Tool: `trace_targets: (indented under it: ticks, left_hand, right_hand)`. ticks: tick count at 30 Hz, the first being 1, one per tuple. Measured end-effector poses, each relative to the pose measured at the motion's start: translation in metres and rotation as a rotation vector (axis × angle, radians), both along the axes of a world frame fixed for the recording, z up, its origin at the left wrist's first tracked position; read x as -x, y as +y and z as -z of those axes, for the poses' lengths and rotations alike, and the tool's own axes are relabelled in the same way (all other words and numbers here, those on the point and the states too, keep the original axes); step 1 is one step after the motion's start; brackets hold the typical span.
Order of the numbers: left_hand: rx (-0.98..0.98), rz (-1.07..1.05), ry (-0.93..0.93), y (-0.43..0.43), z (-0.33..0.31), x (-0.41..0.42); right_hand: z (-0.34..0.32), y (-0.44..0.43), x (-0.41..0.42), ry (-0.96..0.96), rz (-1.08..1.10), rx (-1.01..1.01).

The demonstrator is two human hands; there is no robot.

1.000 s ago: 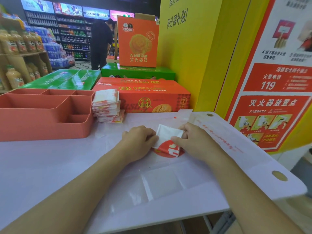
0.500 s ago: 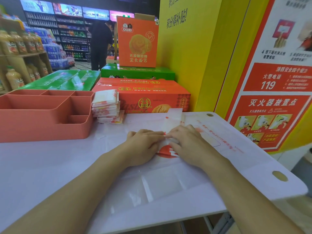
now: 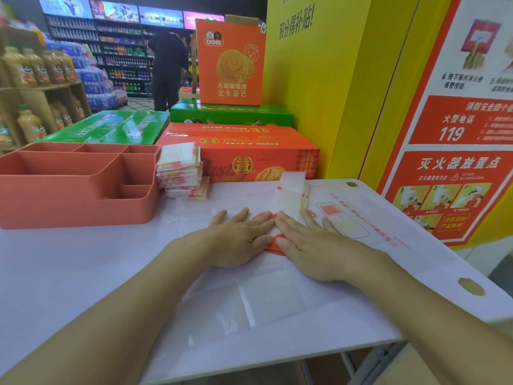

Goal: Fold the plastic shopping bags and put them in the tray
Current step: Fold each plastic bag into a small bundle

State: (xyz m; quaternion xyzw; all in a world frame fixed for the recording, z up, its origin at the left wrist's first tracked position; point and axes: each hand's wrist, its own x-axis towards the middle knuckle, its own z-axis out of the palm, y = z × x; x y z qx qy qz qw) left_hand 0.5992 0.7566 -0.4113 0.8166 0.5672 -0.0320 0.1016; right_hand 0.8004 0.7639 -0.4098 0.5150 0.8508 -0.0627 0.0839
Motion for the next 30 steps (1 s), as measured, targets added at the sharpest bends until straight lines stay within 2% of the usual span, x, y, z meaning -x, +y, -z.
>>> trace_targets:
  ticks: [2,6,8,15,19,25,30]
  left_hand:
    - [-0.014,0.000,-0.021,0.000,0.001,0.000]
    - [-0.097,-0.010,-0.125,-0.004,0.004,0.003]
    - [-0.154,-0.005,-0.167,-0.007,0.003,0.007]
    - [-0.200,0.053,-0.190,-0.011,-0.009,0.015]
    - [-0.223,-0.004,-0.353,-0.008,-0.009,0.016]
    - [-0.299,-0.053,-0.594,-0.005,-0.004,0.012]
    - [-0.379,-0.038,-0.599,0.000,0.001,0.008]
  right_hand:
    - [0.000,-0.002,-0.001,0.032,-0.006,-0.021]
    - [-0.007,-0.011,-0.012,0.306,-0.043,-0.190]
    - [-0.011,-0.012,-0.017,0.366,-0.086,-0.234]
    - [-0.015,-0.013,-0.022,0.486,-0.124,-0.238]
    - [-0.015,-0.011,-0.027,0.728,-0.027,-0.163]
    - [-0.014,-0.007,-0.028,0.871,-0.004,-0.047]
    - [-0.013,-0.003,-0.027,0.940,-0.007,-0.087]
